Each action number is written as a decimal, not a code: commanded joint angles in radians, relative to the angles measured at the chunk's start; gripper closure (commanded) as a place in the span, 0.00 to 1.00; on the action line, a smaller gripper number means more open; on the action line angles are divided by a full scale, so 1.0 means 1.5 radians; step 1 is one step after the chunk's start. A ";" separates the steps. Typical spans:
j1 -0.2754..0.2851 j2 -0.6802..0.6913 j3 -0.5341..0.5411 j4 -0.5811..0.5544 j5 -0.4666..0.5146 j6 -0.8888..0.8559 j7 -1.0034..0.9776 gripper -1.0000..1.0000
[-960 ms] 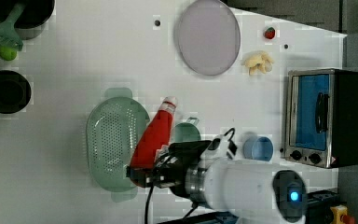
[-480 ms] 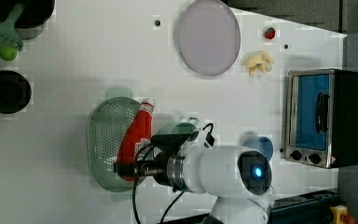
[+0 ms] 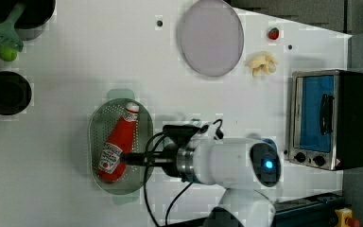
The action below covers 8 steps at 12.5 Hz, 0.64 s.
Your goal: Pick Ketchup from the table and place it in strainer.
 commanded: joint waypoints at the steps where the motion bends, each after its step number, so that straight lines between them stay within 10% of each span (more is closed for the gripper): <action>1: -0.048 -0.095 0.005 0.021 0.015 -0.010 0.044 0.00; 8: -0.154 -0.311 -0.143 0.046 0.015 -0.230 0.026 0.00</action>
